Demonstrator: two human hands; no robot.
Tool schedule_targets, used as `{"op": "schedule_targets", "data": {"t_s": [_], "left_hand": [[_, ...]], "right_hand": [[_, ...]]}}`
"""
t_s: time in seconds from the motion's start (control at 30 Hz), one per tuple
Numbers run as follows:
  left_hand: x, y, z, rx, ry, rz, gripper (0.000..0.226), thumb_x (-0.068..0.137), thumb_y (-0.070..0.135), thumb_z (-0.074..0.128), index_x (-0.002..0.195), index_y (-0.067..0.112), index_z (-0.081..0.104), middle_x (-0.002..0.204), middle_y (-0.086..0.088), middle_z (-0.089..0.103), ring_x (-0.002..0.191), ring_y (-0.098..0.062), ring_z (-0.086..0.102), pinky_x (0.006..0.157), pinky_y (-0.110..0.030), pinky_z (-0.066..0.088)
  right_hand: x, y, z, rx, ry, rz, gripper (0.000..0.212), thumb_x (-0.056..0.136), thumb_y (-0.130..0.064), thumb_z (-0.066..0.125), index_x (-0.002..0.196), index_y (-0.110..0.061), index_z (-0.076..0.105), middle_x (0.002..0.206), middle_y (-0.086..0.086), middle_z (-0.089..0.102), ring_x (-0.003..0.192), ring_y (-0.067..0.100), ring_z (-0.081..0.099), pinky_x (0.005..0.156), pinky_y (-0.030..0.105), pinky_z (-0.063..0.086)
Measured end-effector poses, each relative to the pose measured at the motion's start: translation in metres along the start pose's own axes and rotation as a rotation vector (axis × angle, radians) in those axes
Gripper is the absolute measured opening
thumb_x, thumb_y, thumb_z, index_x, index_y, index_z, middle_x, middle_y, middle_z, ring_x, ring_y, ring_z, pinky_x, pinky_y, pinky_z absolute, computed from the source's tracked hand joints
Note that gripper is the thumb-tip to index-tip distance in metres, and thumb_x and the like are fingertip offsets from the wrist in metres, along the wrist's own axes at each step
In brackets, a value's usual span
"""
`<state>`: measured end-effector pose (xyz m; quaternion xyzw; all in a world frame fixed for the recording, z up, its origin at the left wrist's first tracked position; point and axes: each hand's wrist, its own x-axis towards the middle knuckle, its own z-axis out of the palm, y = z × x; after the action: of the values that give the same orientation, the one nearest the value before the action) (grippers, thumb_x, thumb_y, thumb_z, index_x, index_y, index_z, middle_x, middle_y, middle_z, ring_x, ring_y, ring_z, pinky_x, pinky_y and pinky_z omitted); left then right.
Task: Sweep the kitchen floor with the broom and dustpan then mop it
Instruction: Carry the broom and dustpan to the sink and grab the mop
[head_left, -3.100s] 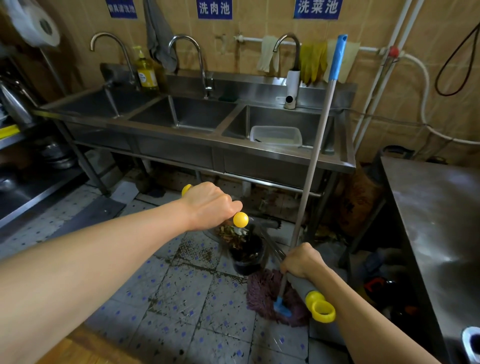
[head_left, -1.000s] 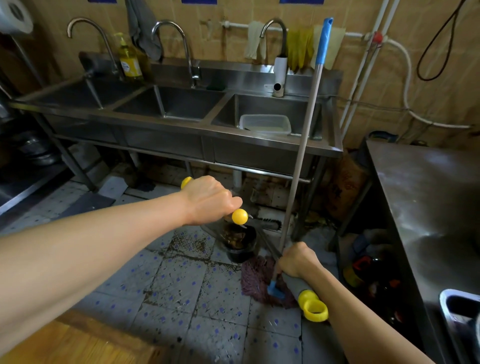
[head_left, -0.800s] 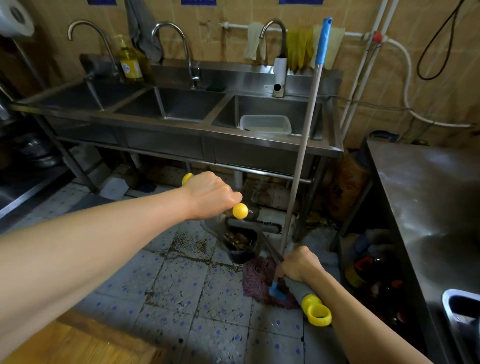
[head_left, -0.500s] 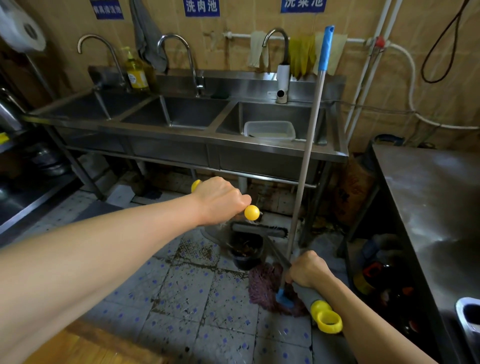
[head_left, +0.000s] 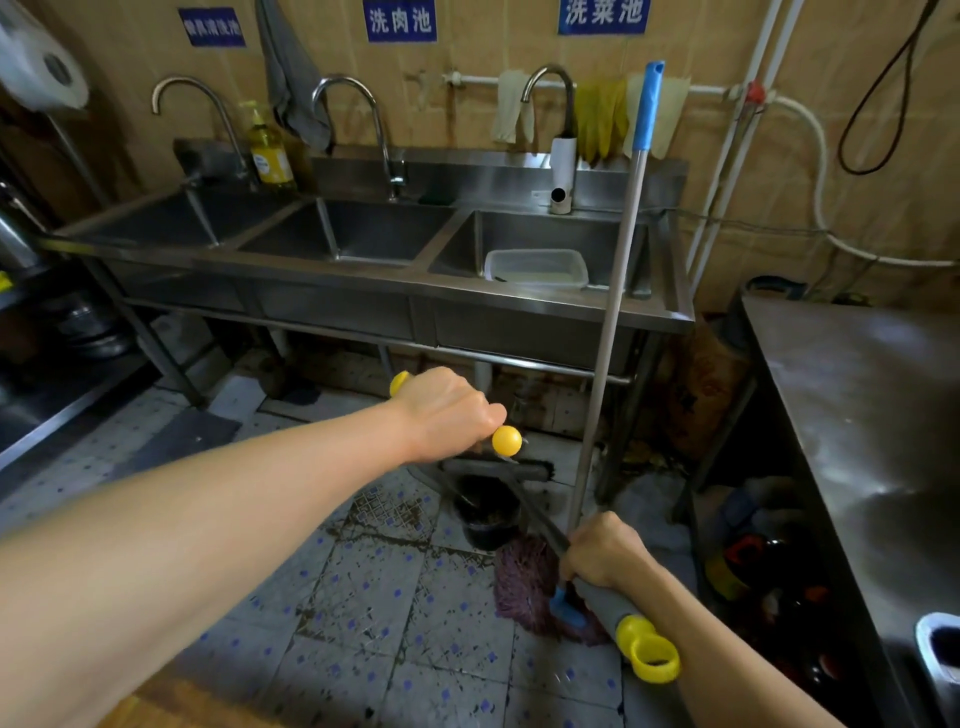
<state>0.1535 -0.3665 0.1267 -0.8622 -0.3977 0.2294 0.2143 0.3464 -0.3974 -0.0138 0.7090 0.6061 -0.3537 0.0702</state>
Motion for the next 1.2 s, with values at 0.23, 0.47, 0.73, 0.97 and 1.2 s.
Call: {"op": "schedule_targets", "data": {"t_s": [0.23, 0.47, 0.73, 0.97, 1.2], "left_hand": [[0.008, -0.003, -0.007, 0.048, 0.029, 0.025, 0.022, 0.093, 0.001, 0.035, 0.108, 0.010, 0.047, 0.095, -0.006, 0.065, 0.080, -0.028, 0.062, 0.053, -0.030, 0.031], [0.000, -0.009, -0.014, 0.068, 0.042, 0.007, 0.024, 0.091, -0.002, 0.034, 0.107, 0.009, 0.048, 0.091, -0.005, 0.064, 0.066, -0.024, 0.048, 0.044, -0.026, 0.021], [-0.006, -0.014, -0.018, 0.070, 0.034, 0.009, 0.023, 0.092, 0.002, 0.034, 0.108, 0.009, 0.049, 0.091, -0.004, 0.064, 0.068, -0.024, 0.049, 0.044, -0.024, 0.018], [-0.011, -0.014, -0.013, 0.036, 0.041, 0.006, 0.024, 0.091, 0.000, 0.035, 0.108, 0.011, 0.048, 0.091, -0.005, 0.064, 0.078, -0.027, 0.061, 0.055, -0.031, 0.032], [-0.015, -0.020, -0.010, 0.016, 0.023, -0.026, 0.021, 0.092, 0.003, 0.037, 0.108, 0.012, 0.048, 0.091, -0.003, 0.063, 0.070, -0.023, 0.050, 0.054, -0.030, 0.029]], "right_hand": [[0.001, 0.010, 0.010, 0.145, -0.018, 0.049, 0.037, 0.079, -0.019, 0.068, 0.113, -0.006, 0.063, 0.115, 0.011, 0.064, 0.110, 0.024, 0.061, 0.064, 0.021, 0.042], [-0.002, 0.022, 0.006, 0.167, 0.019, 0.137, 0.039, 0.080, -0.016, 0.066, 0.116, -0.004, 0.060, 0.118, 0.014, 0.062, 0.112, 0.028, 0.059, 0.074, 0.024, 0.041], [-0.008, 0.020, -0.018, 0.260, 0.025, 0.151, 0.041, 0.077, -0.022, 0.068, 0.114, -0.006, 0.064, 0.114, 0.010, 0.064, 0.109, 0.024, 0.061, 0.051, 0.016, 0.035], [-0.001, 0.000, -0.019, 0.224, 0.046, 0.132, 0.041, 0.072, -0.029, 0.074, 0.108, -0.008, 0.068, 0.097, 0.003, 0.063, 0.082, 0.017, 0.057, 0.040, 0.019, 0.033], [0.007, 0.012, 0.011, 0.184, -0.011, 0.197, 0.042, 0.078, -0.020, 0.070, 0.115, -0.003, 0.061, 0.117, 0.012, 0.062, 0.112, 0.027, 0.059, 0.052, 0.022, 0.037]]}}
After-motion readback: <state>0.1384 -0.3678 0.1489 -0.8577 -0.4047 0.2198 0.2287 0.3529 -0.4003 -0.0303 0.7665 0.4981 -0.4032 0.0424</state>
